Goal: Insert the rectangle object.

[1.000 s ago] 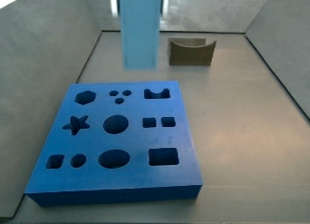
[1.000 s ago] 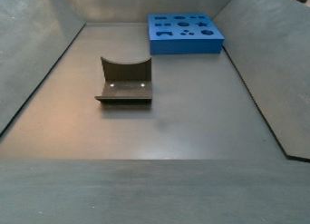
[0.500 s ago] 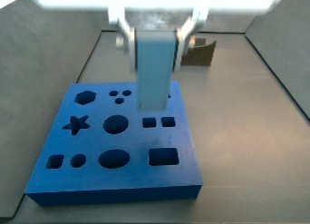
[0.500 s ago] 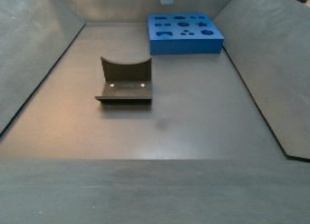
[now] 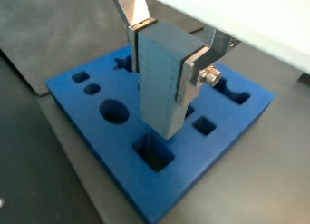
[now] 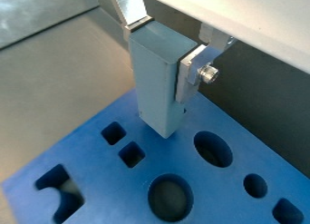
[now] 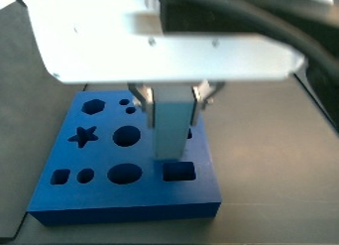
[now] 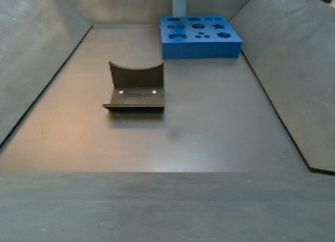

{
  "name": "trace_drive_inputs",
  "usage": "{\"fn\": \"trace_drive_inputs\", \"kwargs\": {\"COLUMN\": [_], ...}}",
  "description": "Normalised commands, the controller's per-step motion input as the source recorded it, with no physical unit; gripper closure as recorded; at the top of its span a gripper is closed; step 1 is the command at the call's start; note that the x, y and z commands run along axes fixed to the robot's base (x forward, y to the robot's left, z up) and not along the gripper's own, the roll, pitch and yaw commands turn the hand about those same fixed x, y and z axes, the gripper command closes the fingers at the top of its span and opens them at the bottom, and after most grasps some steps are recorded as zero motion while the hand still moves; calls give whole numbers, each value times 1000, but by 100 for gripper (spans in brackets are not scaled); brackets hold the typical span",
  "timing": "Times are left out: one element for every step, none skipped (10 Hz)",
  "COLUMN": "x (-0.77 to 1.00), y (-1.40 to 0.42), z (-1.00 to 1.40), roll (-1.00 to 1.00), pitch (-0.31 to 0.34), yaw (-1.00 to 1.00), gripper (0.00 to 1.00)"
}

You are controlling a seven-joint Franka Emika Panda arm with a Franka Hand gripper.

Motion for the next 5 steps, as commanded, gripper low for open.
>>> {"fn": "trace_drive_inputs", "kwargs": {"x": [123,143,166,131,309], "y": [-246,-260,-243,-251,-243], "z": [-391,-291,-223,-311,-329], "roll": [0,0,0,0,33], "pitch": [0,0,1,0,30], "yaw": [0,0,0,0,0], "gripper": [100,100,100,100,100]}}
